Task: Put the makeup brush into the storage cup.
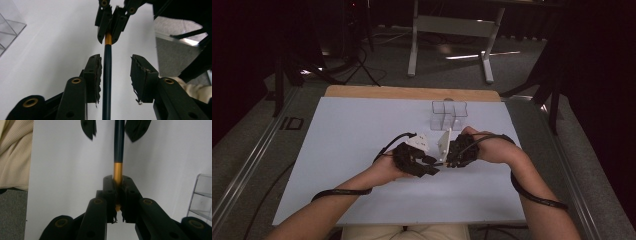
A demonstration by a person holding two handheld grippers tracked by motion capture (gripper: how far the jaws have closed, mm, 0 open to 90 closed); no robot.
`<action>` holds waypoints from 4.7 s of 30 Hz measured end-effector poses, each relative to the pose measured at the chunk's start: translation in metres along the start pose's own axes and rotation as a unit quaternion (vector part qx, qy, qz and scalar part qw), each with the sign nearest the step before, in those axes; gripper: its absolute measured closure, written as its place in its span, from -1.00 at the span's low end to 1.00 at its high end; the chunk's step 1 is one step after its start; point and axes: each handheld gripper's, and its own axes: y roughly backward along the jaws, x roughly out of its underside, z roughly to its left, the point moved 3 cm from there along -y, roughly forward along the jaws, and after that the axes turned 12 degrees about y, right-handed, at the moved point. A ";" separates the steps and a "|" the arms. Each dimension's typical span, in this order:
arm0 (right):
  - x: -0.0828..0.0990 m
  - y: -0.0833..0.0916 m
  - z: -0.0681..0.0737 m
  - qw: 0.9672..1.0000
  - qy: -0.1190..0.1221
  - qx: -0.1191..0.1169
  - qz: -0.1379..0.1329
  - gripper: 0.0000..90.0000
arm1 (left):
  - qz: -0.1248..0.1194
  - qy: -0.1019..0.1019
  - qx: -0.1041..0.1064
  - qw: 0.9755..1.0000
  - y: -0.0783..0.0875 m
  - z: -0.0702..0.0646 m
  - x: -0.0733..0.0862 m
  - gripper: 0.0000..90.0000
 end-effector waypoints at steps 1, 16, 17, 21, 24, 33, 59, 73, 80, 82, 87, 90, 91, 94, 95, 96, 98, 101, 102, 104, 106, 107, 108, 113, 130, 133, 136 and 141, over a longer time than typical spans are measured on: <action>0.000 0.001 0.000 1.000 0.000 0.000 0.000 0.85 | 0.005 0.002 -0.004 1.000 -0.003 0.001 -0.001 0.38; -0.008 -0.001 -0.002 1.000 0.021 0.006 0.000 0.85 | 0.027 -0.036 -0.035 0.998 -0.006 0.004 0.002 0.85; -0.008 0.000 -0.003 1.000 0.028 0.013 -0.003 0.84 | 0.016 -0.030 -0.035 0.999 -0.005 0.004 0.003 0.85; -0.007 0.006 -0.003 0.999 0.015 0.025 -0.028 0.76 | -0.004 -0.027 -0.030 0.999 -0.002 0.004 0.006 0.85; -0.004 0.010 -0.002 0.998 0.007 0.036 -0.041 0.71 | -0.011 -0.024 -0.029 0.999 0.000 0.004 0.009 0.85; 0.011 0.017 0.001 0.996 -0.055 0.046 -0.060 0.67 | -0.024 -0.010 -0.028 0.999 0.001 0.008 0.024 0.85; 0.050 0.012 0.004 0.954 -0.220 0.094 -0.180 -0.68 | -0.061 0.006 -0.019 0.998 0.004 0.014 0.029 0.85; 0.046 0.006 0.005 0.938 -0.262 0.083 -0.213 -0.76 | -0.073 0.006 -0.016 0.997 0.004 0.015 0.026 0.85; 0.041 0.008 0.006 0.933 -0.264 0.072 -0.233 -0.66 | -0.079 0.003 -0.013 0.997 0.004 0.015 0.024 0.85; 0.039 0.007 0.006 0.934 -0.257 0.070 -0.238 -0.59 | -0.081 0.004 -0.008 0.997 0.004 0.014 0.024 0.85; 0.036 0.007 0.009 0.946 -0.226 0.069 -0.221 -0.01 | -0.083 0.000 -0.004 0.997 0.004 0.014 0.023 0.85; 0.034 0.007 0.009 0.950 -0.217 0.064 -0.215 0.19 | -0.085 -0.002 -0.002 0.996 0.004 0.013 0.023 0.85; 0.034 0.007 0.009 0.950 -0.215 0.065 -0.219 0.26 | -0.086 -0.004 -0.002 0.996 0.004 0.013 0.022 0.85; 0.034 0.008 0.007 0.950 -0.210 0.059 -0.224 0.40 | -0.089 -0.006 0.001 0.996 0.004 0.011 0.021 0.85; 0.033 0.009 0.007 0.950 -0.206 0.053 -0.228 0.43 | -0.089 -0.007 0.002 0.996 0.003 0.011 0.021 0.85; 0.033 0.009 0.007 0.950 -0.206 0.053 -0.228 0.46 | -0.090 -0.008 0.001 0.996 0.003 0.011 0.021 0.85; 0.031 0.010 0.007 0.952 -0.200 0.047 -0.228 0.53 | -0.092 -0.009 0.002 0.996 0.003 0.011 0.020 0.85; 0.029 0.011 0.006 0.953 -0.195 0.037 -0.229 0.63 | -0.097 -0.009 0.002 0.995 0.004 0.010 0.020 0.85; 0.028 0.011 0.006 0.953 -0.194 0.033 -0.230 0.69 | -0.096 -0.010 0.002 0.995 0.003 0.010 0.020 0.85; 0.028 0.012 0.004 0.954 -0.188 0.026 -0.231 0.71 | -0.096 -0.011 0.002 0.995 0.004 0.010 0.021 0.85; 0.028 0.013 0.003 0.954 -0.187 0.018 -0.234 0.73 | -0.094 -0.014 0.003 0.995 0.004 0.010 0.021 0.85; 0.027 0.013 0.003 0.955 -0.185 0.014 -0.233 0.74 | -0.093 -0.014 0.004 0.996 0.004 0.010 0.021 0.85; 0.027 0.014 0.002 0.956 -0.182 0.010 -0.231 0.76 | -0.091 -0.016 0.006 0.996 0.003 0.010 0.022 0.85; 0.024 0.017 0.000 0.955 -0.185 -0.013 -0.232 0.83 | -0.078 -0.025 0.001 0.997 -0.001 0.009 0.024 0.83; 0.015 0.023 0.001 0.960 -0.169 -0.005 -0.222 0.61 | -0.067 -0.038 -0.010 0.997 -0.005 0.006 0.024 0.86; 0.015 0.024 0.003 0.961 -0.167 0.000 -0.222 0.55 | -0.071 -0.036 -0.013 0.997 -0.003 0.007 0.024 0.86; 0.014 0.024 0.003 0.960 -0.167 0.001 -0.226 0.53 | -0.073 -0.041 -0.012 0.996 -0.003 0.006 0.024 0.86; 0.012 0.022 0.002 0.961 -0.163 -0.006 -0.224 0.54 | -0.071 -0.051 -0.008 0.996 -0.003 0.003 0.021 0.86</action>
